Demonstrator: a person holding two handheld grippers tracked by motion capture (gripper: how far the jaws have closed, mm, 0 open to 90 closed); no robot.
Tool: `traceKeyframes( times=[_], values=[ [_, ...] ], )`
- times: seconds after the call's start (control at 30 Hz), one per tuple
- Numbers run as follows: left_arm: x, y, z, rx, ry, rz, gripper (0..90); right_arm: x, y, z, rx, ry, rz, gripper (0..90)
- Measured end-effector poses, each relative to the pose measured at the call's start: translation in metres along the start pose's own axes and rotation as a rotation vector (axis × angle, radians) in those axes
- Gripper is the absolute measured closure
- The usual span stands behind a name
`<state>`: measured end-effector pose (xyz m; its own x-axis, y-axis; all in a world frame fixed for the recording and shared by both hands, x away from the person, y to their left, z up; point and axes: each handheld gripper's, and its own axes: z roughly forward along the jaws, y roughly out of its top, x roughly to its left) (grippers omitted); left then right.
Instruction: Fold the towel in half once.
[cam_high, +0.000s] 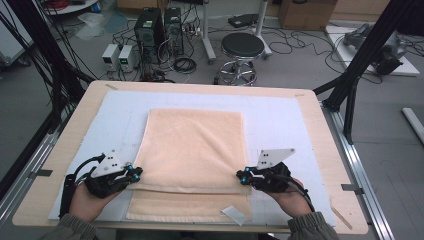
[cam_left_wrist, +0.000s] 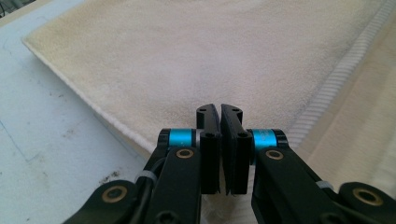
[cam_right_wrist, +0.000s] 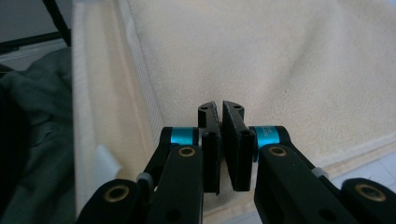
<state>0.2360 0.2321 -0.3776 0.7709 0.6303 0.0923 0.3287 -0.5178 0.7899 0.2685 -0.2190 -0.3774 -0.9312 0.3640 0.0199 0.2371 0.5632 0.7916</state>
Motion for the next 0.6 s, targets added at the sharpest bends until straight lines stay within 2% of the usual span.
traceKeyframes(
  times=[0.07,0.13,0.17,0.2,0.23,0.27,0.3,0.4,0.5,0.6],
  values=[
    [-0.007,-0.002,-0.006,0.007,-0.017,0.012,85.9,0.008,0.0,-0.005,0.006,0.013,-0.005,85.9],
    [-0.015,-0.008,-0.011,0.006,-0.056,0.029,85.5,0.017,-0.003,-0.009,0.021,0.026,-0.018,85.4],
    [-0.019,-0.012,-0.013,0.0,-0.071,0.05,84.0,0.021,-0.006,-0.011,0.025,0.046,-0.015,83.6],
    [-0.024,-0.017,-0.012,-0.006,-0.059,0.064,78.4,0.024,-0.009,-0.011,0.033,0.066,-0.011,76.7],
    [-0.026,-0.022,-0.01,0.004,-0.037,0.07,68.0,0.025,-0.013,-0.011,0.041,0.069,0.002,68.9],
    [-0.025,-0.025,-0.008,0.017,-0.036,0.061,61.5,0.025,-0.017,-0.01,0.05,0.071,0.017,68.4],
    [-0.024,-0.028,-0.004,0.023,-0.039,0.036,58.7,0.024,-0.02,-0.008,0.048,0.072,0.023,67.5],
    [-0.018,-0.032,0.005,0.036,-0.048,0.003,56.5,0.019,-0.024,0.0,0.048,0.077,0.046,66.3],
    [-0.016,-0.035,0.013,0.042,-0.075,-0.007,56.7,0.013,-0.024,0.009,0.05,0.076,0.042,64.9],
    [-0.018,-0.037,0.02,0.064,-0.115,0.011,58.3,0.009,-0.024,0.02,0.053,0.092,0.021,63.1]
  ],
)
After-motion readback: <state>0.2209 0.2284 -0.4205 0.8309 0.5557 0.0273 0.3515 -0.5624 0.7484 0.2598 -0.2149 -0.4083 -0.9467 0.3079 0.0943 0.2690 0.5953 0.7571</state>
